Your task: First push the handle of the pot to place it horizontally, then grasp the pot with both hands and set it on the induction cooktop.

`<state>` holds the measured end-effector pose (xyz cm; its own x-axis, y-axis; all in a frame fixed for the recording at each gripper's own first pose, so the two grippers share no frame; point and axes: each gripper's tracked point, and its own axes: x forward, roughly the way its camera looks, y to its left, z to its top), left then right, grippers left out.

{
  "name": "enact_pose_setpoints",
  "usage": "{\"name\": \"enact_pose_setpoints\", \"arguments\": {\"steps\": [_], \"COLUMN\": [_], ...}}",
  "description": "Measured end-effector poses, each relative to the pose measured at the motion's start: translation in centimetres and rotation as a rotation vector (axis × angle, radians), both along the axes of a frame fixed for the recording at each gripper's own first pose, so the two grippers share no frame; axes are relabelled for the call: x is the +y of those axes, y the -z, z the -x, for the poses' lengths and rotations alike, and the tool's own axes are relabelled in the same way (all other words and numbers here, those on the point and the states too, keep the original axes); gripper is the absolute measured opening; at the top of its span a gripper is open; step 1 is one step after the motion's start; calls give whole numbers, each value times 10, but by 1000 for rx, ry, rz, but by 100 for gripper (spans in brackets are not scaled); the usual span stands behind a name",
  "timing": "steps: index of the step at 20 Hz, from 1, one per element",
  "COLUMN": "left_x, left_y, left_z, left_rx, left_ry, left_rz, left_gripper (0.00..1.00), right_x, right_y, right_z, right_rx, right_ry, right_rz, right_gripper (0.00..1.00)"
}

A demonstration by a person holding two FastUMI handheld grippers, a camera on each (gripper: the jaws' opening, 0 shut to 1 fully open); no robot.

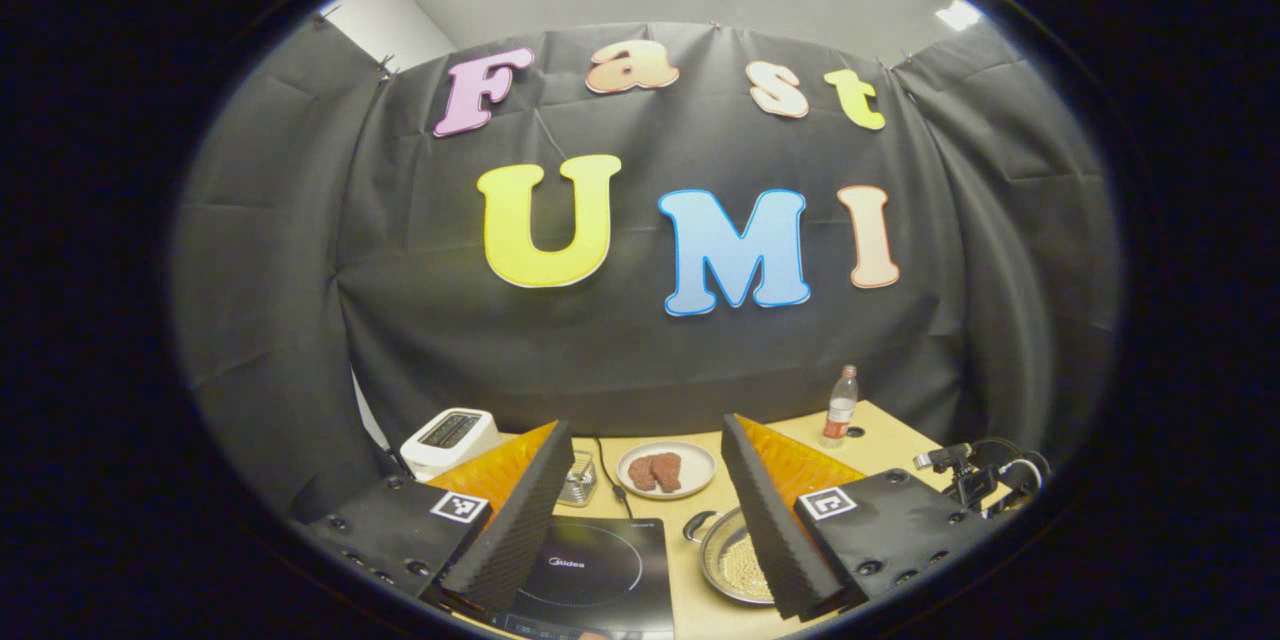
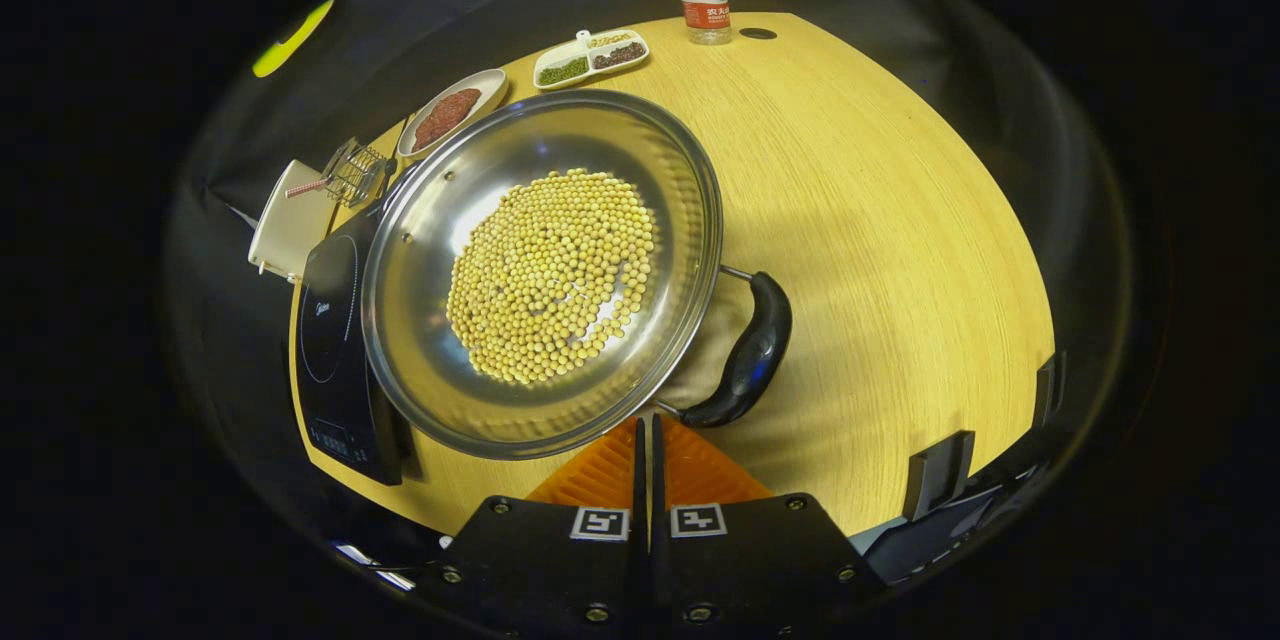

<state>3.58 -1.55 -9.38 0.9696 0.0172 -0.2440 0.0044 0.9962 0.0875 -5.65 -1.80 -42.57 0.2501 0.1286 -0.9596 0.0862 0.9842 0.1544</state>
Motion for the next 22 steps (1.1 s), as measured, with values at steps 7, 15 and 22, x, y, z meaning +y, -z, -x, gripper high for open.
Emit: {"name": "enact_pose_setpoints", "arguments": {"steps": [7, 15, 22], "left_x": [-10, -24, -29], "left_y": [-1, -1, -2], "left_z": [-4, -3, 3], "left_rx": [2, 5, 11], "left_ry": [-7, -30, -84], "left_rz": [-22, -46, -52], "left_gripper": [99, 99, 96], "right_x": [-23, -45, -57], "right_y": [2, 6, 10], "right_z": [-20, -50, -74], "right_rx": [-14, -30, -46], "right_ry": [-1, -35, -81], "right_rz": [22, 35, 35], "right_gripper": [1, 1, 1]}}
